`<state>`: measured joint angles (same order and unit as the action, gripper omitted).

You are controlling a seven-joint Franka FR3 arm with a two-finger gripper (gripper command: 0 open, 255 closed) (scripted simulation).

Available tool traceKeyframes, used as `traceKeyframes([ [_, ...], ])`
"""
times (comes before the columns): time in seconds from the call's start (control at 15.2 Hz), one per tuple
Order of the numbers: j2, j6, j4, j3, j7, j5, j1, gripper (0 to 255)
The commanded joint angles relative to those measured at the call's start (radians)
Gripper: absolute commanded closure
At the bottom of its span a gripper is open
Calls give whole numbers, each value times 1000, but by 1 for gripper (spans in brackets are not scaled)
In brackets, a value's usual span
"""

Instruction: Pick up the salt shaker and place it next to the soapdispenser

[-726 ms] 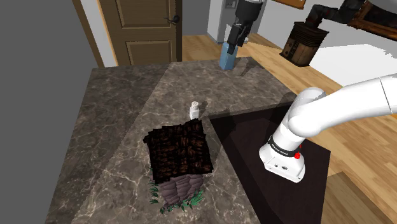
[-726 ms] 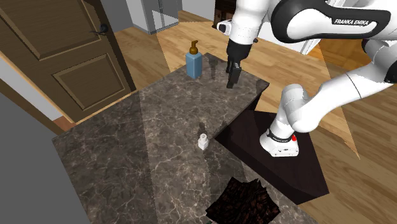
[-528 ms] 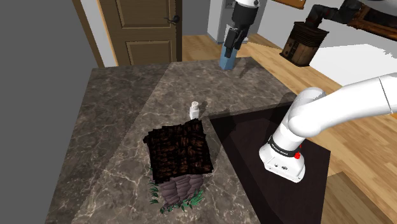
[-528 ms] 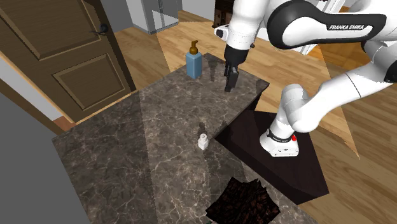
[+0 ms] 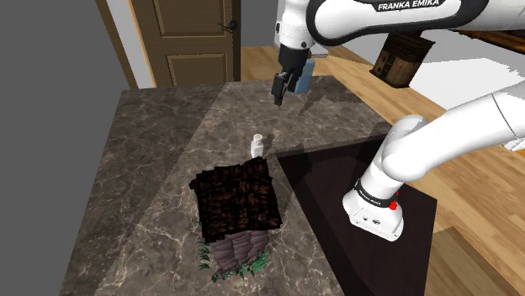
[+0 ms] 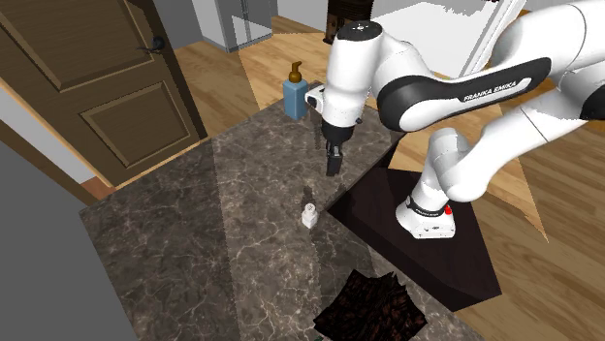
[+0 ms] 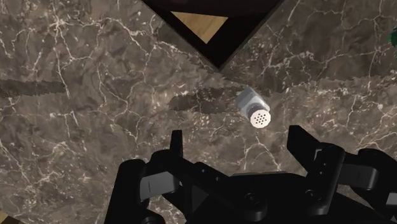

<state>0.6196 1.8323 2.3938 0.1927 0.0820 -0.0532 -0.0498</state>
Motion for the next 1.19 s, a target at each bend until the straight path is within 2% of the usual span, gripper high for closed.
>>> traceKeyframes([
  [0.0, -42, 52, 17, 32, 27, -2, -7, 0],
  [0.59, -288, 272, 41, 164, 156, 41, -16, 0],
  [1.12, -340, 384, 103, 172, 170, 59, -7, 0],
])
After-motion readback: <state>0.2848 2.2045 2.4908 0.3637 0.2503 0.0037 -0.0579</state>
